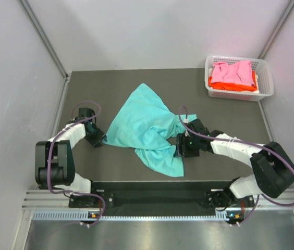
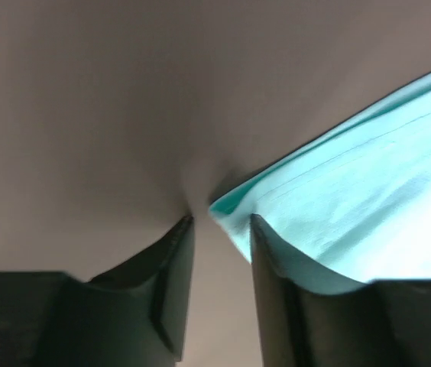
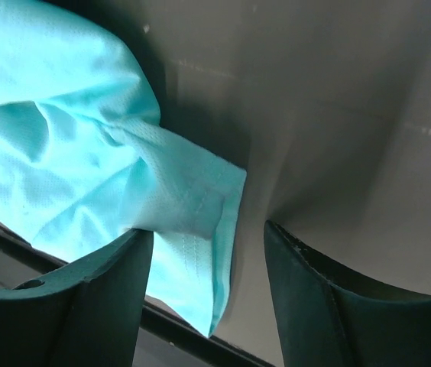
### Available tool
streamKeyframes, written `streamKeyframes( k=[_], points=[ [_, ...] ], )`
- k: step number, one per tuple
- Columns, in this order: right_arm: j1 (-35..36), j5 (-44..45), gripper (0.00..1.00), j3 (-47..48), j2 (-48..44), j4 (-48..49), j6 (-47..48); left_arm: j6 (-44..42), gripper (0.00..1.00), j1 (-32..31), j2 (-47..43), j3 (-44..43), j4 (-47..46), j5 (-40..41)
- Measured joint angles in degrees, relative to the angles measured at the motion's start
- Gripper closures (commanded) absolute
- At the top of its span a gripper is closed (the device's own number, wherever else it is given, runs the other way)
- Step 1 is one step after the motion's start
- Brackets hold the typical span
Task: Fold and stack the t-shirts
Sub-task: Flatten the tshirt out
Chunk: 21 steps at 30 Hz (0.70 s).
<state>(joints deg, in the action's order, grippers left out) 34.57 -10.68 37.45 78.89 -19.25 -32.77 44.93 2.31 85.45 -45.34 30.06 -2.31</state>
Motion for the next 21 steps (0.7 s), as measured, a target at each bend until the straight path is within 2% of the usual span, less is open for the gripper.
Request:
streamKeyframes(
  k=[4,5,6,7,11,12,13,17,21],
  points=[
    [-0.5,-0.4,0.40,2.3,2.6,0.0,0.8,-1.6,0.72,0.0,2.7,-1.9,-1.4,-0.9],
    [-0.6,-0.5,0.40,2.7,3.0,0.0,1.0,-1.9,0.87,0.0,3.6,-2.7,-1.4,-1.3],
    [-0.7,-0.6,0.41,3.0,3.3,0.0,1.3,-1.8,0.96,0.1,4.2,-3.3,-1.6,-1.8],
    [-0.7,-0.7,0.47,3.1,3.4,0.0,1.4,-2.3,1.00,0.1,5.0,-3.7,-2.1,-2.0],
    [-1.1,-0.9,0.77,3.1,3.5,0.0,2.4,-3.3,1.00,0.2,6.7,-5.2,-2.1,-4.1],
    [-1.6,-0.9,0.93,3.1,3.5,0.1,2.7,-3.5,1.00,0.2,6.9,-5.5,-2.0,-4.4],
    [-2.4,-0.8,0.98,3.1,3.5,0.2,2.9,-3.7,1.00,0.2,6.9,-5.6,-2.0,-4.5],
    [-6.3,1.8,1.00,4.3,3.5,-1.2,3.2,-4.6,1.00,0.2,6.8,-7.3,-0.5,-4.9],
    [-9.9,7.5,1.00,10.1,2.7,-4.8,5.1,-4.4,1.00,0.1,5.4,-13.5,2.1,-7.0]
  ],
)
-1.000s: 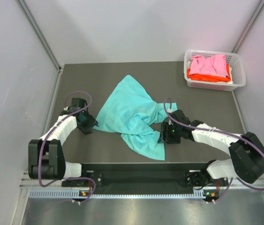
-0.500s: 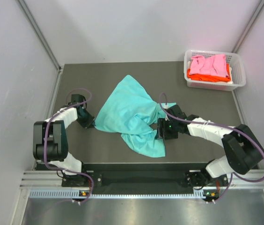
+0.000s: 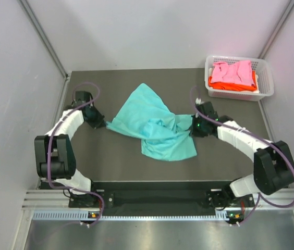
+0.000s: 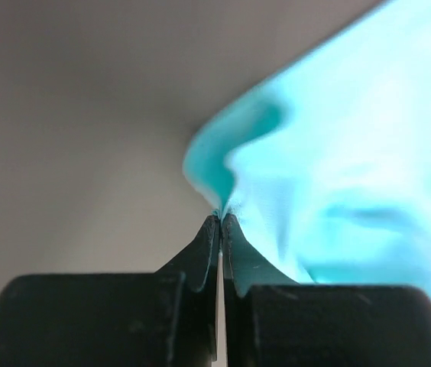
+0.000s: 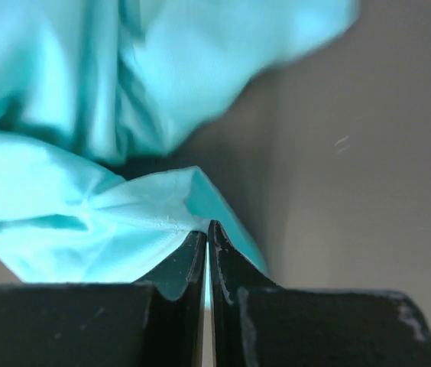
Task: Fold and stack the t-shirts
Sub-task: Flatten the tshirt out
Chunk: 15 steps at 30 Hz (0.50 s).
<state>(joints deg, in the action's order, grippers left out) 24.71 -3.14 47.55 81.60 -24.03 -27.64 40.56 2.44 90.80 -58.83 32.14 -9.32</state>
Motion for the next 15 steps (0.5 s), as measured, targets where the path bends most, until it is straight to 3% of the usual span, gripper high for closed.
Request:
streamKeyframes(
  k=[5,10,12,15],
  points=[
    [-2.5,10.4,1.00,16.0,-4.0,-5.4,4.9,2.9,1.00,-1.2,-0.5,-16.1,0.3,-4.1],
    [-3.6,18.5,1.00,36.3,-8.8,-8.6,10.2,6.1,1.00,-2.3,1.0,-38.4,0.3,-9.8],
    [-3.6,19.2,1.00,41.9,-11.9,-8.9,12.4,6.4,1.00,-2.5,2.2,-48.9,0.2,-12.0],
    [-3.3,18.0,1.00,46.5,-17.5,-8.7,15.0,6.2,1.00,-2.5,1.9,-57.0,-0.3,-14.2]
  ],
)
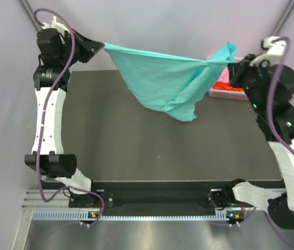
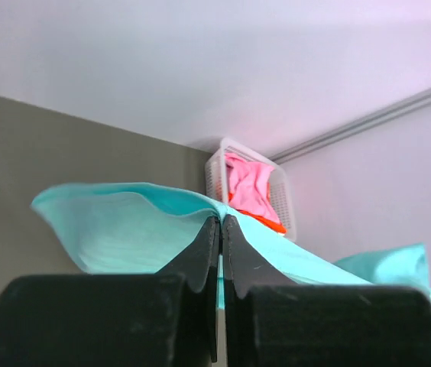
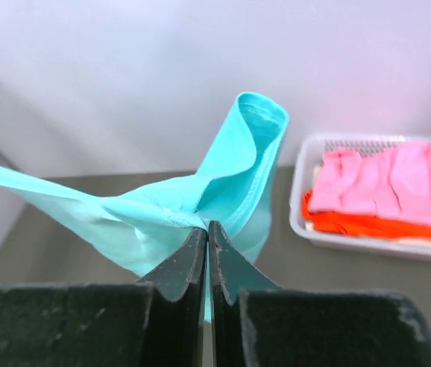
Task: Fold and stack the t-shirts
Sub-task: Flatten the tshirt out
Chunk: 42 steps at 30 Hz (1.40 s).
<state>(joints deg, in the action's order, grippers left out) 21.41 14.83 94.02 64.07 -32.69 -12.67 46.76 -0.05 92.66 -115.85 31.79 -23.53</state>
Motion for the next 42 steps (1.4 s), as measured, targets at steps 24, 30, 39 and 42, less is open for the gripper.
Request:
streamKeyframes(
  k=[24,30,39,42],
  points=[
    [11.7,-46.0,0.27,-48.4,-5.9,-4.8,-14.8,-11.1,0.07,2.1,-35.3,59.1,24.8,44.1],
    [-2.6,-36.4,0.29,-45.5,3.7,3.3,-16.6,-13.6,0.07,2.1,-32.6,58.9,16.5,32.7],
    [-8.8,-22.2,0.15,-35.7,28.8,14.0,-14.8,-19.5,0.11,0.4,-3.2,52.3,-9.8,17.0],
    [-9.2,-20.4,0.19,-30.8,33.8,15.8,-14.1,-22.0,0.11,0.4,10.6,43.3,-13.6,16.5]
  ],
)
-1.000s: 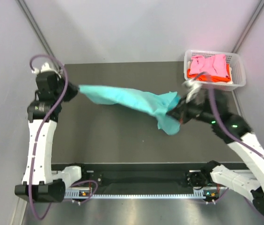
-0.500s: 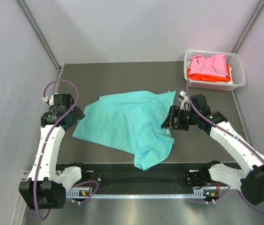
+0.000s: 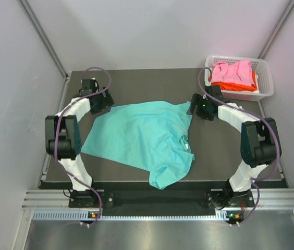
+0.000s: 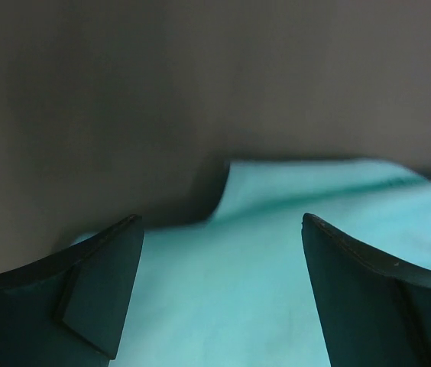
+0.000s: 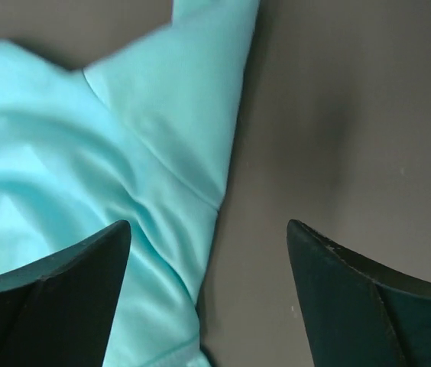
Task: Fold and stack the t-shirts
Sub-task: Flatten the tshirt out
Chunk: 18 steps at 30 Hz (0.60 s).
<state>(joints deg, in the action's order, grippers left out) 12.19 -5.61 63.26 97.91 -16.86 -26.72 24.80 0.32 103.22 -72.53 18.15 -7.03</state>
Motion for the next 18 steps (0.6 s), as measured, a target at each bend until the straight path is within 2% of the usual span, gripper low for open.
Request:
streamKeyframes(
  k=[3,8,9,10,13,15,16,17,18],
  points=[
    [0.0,0.5,0.29,3.4,3.2,1.7,0.6,-2.3,0.08,0.0,9.6,-7.8,-2.6,0.5],
    [0.2,0.8,0.37,6.4,7.6,3.8,1.2,-5.5,0.08,-1.5,18.8,-16.5,-4.0,0.5],
    [0.3,0.9,0.46,6.7,8.6,4.2,1.2,-5.9,0.10,-1.9,19.8,-17.3,-4.6,0.3],
    [0.4,1.0,0.49,7.0,9.4,4.3,1.3,-5.7,0.11,-2.4,20.4,-18.3,-5.1,-0.3],
    [0.6,1.0,0.57,7.2,11.5,4.9,1.1,-4.5,0.23,-3.3,21.1,-18.5,-6.6,-4.0],
    [0.8,0.8,0.58,8.2,13.3,5.1,0.7,-3.6,0.28,-3.7,21.6,-18.5,-7.3,-6.6],
    [0.9,0.9,0.62,9.1,13.9,5.4,0.7,-3.2,0.39,-3.8,21.9,-18.5,-7.9,-7.7],
    [1.0,0.8,0.75,10.0,14.5,5.6,0.7,-2.6,0.48,-3.8,22.2,-18.6,-8.5,-8.8],
    [1.1,0.9,0.83,11.1,15.3,5.7,0.9,-2.1,0.60,-3.8,22.5,-18.6,-8.5,-9.5]
  ],
)
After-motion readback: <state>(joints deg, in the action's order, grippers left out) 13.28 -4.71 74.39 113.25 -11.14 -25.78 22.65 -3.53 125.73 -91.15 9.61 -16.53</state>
